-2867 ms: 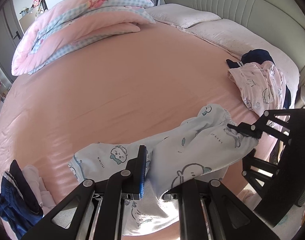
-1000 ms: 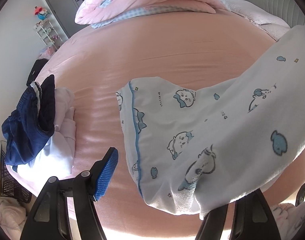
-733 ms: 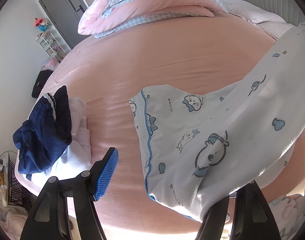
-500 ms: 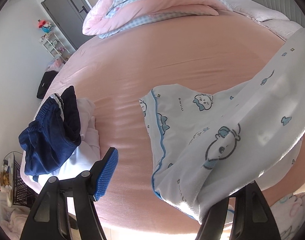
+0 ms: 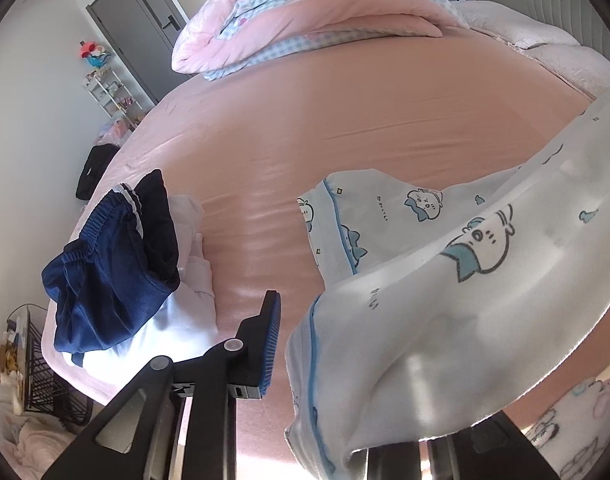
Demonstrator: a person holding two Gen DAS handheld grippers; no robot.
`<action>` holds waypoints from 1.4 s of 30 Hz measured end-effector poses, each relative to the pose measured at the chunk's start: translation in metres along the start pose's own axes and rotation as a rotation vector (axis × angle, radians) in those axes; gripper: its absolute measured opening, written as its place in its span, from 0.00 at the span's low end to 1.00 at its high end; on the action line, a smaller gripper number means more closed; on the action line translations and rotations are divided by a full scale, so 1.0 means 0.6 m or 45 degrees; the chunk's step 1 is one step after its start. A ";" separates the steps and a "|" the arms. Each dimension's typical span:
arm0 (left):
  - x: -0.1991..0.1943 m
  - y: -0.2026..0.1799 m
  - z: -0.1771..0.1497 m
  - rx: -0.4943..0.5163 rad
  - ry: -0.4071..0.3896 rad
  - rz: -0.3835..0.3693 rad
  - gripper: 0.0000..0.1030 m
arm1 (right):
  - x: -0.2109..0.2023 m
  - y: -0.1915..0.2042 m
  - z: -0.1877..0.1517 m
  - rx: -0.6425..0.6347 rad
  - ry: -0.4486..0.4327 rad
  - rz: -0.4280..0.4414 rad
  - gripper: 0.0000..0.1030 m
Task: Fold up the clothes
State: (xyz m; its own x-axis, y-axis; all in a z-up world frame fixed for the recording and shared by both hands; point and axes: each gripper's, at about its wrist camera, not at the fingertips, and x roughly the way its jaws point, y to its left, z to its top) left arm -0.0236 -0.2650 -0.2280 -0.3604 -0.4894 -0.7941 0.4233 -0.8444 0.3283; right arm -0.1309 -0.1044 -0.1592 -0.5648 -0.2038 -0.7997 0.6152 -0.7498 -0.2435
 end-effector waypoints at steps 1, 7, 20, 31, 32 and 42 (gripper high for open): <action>0.000 0.001 0.001 0.000 0.005 -0.014 0.19 | 0.001 -0.001 -0.002 0.002 0.006 0.000 0.09; -0.011 -0.003 0.000 0.000 -0.014 -0.050 0.10 | 0.014 -0.005 -0.026 0.018 0.060 0.013 0.09; -0.036 -0.005 0.069 0.017 -0.101 -0.036 0.10 | 0.035 -0.026 -0.038 0.052 0.084 0.039 0.09; -0.026 -0.019 0.166 0.082 -0.188 -0.032 0.10 | 0.060 -0.037 0.020 0.025 0.036 0.020 0.09; -0.023 -0.021 0.173 0.088 -0.190 -0.033 0.10 | 0.063 -0.039 0.025 0.025 0.035 0.023 0.09; 0.039 -0.019 0.255 0.117 -0.168 -0.062 0.10 | 0.131 -0.072 0.081 0.049 0.066 0.055 0.09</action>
State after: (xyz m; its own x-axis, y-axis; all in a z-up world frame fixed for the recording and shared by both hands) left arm -0.1639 -0.3001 -0.1723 -0.4873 -0.4663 -0.7383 0.3266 -0.8814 0.3412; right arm -0.2282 -0.1187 -0.1849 -0.5086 -0.2045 -0.8363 0.6160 -0.7651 -0.1876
